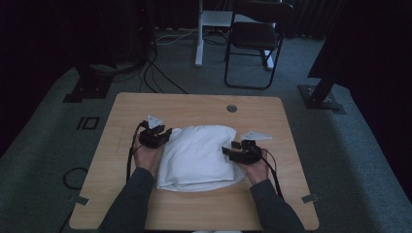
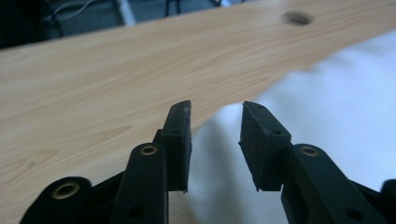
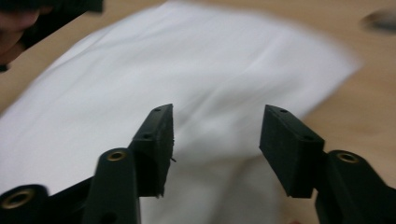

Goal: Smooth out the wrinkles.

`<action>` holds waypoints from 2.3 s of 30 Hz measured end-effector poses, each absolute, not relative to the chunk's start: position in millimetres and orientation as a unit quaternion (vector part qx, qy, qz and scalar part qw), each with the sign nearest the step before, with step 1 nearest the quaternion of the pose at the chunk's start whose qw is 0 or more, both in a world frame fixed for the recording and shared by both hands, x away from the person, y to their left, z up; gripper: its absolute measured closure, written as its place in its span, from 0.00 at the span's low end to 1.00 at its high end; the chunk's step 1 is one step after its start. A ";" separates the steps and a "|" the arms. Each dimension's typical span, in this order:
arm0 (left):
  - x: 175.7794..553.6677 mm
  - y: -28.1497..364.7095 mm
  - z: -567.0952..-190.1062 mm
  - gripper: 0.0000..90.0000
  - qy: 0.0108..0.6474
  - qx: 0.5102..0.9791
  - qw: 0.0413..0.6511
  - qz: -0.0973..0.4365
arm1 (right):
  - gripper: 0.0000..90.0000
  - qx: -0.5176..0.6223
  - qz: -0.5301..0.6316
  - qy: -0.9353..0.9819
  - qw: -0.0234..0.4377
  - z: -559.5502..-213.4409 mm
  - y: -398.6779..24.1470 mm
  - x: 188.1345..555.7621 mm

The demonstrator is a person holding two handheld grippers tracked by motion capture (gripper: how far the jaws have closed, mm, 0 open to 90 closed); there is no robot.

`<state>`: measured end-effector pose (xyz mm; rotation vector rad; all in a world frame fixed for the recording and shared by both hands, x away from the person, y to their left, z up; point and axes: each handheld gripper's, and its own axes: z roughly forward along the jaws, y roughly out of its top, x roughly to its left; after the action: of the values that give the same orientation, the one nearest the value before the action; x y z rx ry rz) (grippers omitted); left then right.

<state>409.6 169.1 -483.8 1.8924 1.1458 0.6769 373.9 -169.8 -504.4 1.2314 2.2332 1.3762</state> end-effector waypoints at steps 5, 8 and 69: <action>375.1 137.4 -478.8 0.65 0.407 0.767 0.428 0.249 | 0.94 0.389 0.440 0.804 0.096 -522.6 -155.7 358.4; 364.6 131.6 -479.9 0.65 0.398 0.770 0.436 0.243 | 0.97 0.390 0.451 0.795 0.108 -518.1 -163.3 350.8; 379.6 108.7 -527.2 0.59 0.381 0.795 0.403 0.245 | 0.63 0.419 0.415 0.797 0.134 -558.2 -128.5 391.5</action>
<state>379.6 108.7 -527.2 2.0088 0.9616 0.6191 391.5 -128.5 -558.2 1.2148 2.3093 1.2021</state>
